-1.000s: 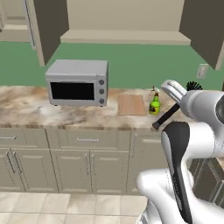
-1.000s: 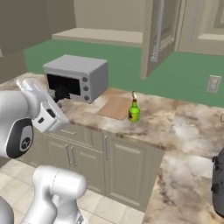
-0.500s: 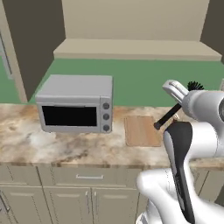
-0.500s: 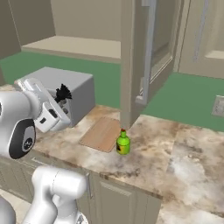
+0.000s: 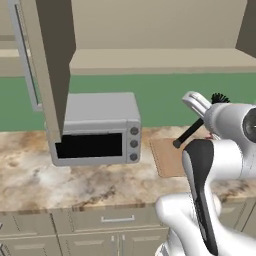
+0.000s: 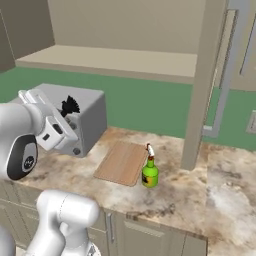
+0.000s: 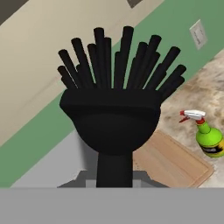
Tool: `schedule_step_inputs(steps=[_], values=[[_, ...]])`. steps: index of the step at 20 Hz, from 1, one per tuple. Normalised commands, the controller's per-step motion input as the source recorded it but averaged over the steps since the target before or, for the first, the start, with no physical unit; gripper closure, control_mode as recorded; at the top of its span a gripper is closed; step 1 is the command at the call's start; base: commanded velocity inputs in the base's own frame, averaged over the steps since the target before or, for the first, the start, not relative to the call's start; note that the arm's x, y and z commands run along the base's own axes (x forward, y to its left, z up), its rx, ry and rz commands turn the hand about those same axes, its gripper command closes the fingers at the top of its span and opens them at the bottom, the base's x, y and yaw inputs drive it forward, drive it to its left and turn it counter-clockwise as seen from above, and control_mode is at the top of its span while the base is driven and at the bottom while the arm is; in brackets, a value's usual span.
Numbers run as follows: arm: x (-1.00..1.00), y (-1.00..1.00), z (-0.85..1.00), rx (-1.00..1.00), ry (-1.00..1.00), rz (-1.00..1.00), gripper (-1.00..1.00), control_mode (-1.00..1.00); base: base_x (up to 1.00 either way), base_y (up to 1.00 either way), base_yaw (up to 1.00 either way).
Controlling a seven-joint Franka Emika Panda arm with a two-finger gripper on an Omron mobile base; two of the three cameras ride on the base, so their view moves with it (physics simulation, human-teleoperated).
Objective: Grab the spray bottle from the cabinet, then place it next to the cutting board for sanitizing. Then grab the dish brush from the countertop next to the sink and place it next to the cutting board.
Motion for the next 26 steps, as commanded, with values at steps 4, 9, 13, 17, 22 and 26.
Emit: schedule_step_inputs(steps=[4,9,13,17,22,26], values=[[0.0,0.0,0.0,0.0,0.0,0.0,1.0,1.0,0.29,-0.16,-0.2],[0.0,0.0,0.0,0.0,0.0,0.0,1.0,1.0,0.69,0.05,-0.22],[0.0,0.0,0.0,0.0,0.0,0.0,1.0,1.0,0.39,0.0,-0.16],[0.0,0.0,0.0,0.0,0.0,0.0,1.0,1.0,0.27,0.0,-0.1],[0.54,0.0,-0.29,0.0,0.07,0.0,1.0,-1.0,0.0,0.0,0.0],[0.58,0.0,-0.59,0.0,0.21,0.01,1.0,-1.0,0.0,0.0,0.0]])
